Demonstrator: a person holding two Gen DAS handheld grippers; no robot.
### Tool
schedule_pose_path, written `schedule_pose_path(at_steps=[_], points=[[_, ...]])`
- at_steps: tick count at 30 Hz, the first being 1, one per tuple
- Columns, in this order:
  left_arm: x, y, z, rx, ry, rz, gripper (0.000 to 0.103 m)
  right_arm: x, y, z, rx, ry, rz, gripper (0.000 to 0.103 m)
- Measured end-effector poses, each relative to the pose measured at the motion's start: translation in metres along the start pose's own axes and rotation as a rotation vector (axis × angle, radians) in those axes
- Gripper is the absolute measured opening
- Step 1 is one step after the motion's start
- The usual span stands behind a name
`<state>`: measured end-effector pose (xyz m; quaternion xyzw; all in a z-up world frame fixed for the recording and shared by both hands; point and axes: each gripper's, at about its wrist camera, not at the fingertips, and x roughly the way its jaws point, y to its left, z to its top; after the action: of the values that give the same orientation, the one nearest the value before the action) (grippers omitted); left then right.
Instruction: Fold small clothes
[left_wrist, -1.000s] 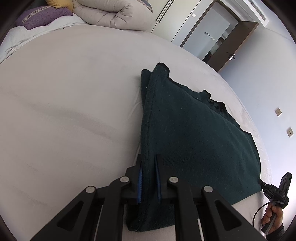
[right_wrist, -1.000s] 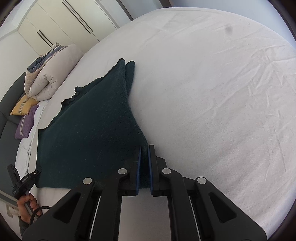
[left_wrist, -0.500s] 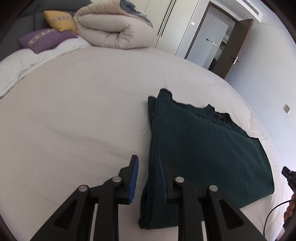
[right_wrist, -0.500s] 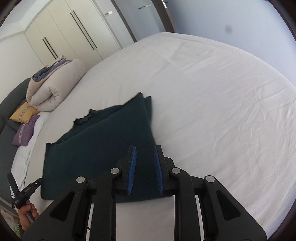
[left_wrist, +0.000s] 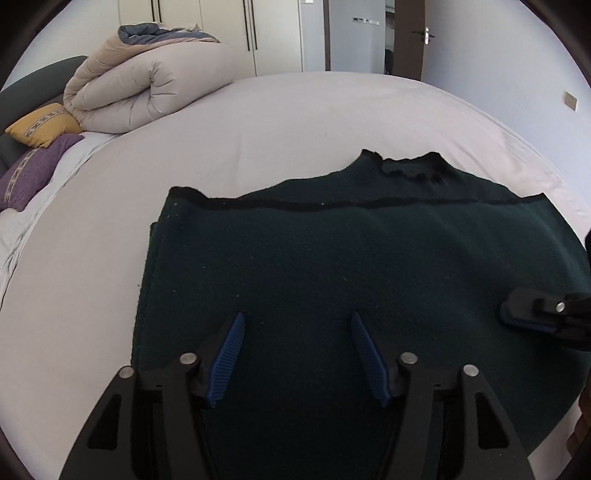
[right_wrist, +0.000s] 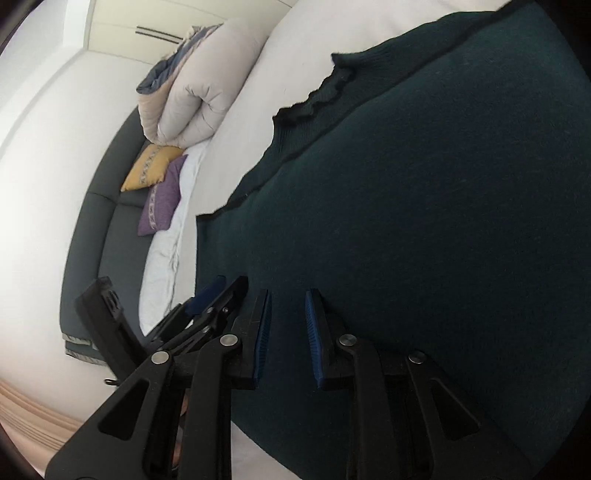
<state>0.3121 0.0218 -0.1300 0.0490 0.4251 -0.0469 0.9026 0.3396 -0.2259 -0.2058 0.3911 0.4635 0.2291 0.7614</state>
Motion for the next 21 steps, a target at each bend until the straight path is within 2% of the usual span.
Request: schedule_pose_path(at_steps=[6, 10, 12, 14, 17, 21], points=[[0.0, 0.003, -0.004, -0.009, -0.007, -0.017, 0.069, -0.1, -0.07, 0.01, 0.13, -0.271, -0.016, 0.015], [-0.002, -0.001, -0.005, -0.006, -0.013, -0.005, 0.07, -0.167, -0.093, 0.006, 0.181, -0.456, -0.186, 0.016], [-0.002, -0.002, -0.006, -0.007, -0.012, -0.007, 0.07, -0.19, -0.097, 0.001, 0.228, -0.529, -0.268, 0.02], [-0.001, -0.002, -0.006, -0.007, -0.01, -0.006, 0.07, -0.205, -0.092, -0.001, 0.225, -0.598, -0.28, 0.02], [-0.001, -0.001, -0.006, -0.007, -0.013, -0.007, 0.07, -0.191, -0.063, 0.011, 0.13, -0.578, -0.267, 0.02], [-0.002, 0.002, -0.007, -0.017, -0.018, -0.013, 0.072, -0.129, -0.015, 0.035, -0.011, -0.412, -0.179, 0.02]])
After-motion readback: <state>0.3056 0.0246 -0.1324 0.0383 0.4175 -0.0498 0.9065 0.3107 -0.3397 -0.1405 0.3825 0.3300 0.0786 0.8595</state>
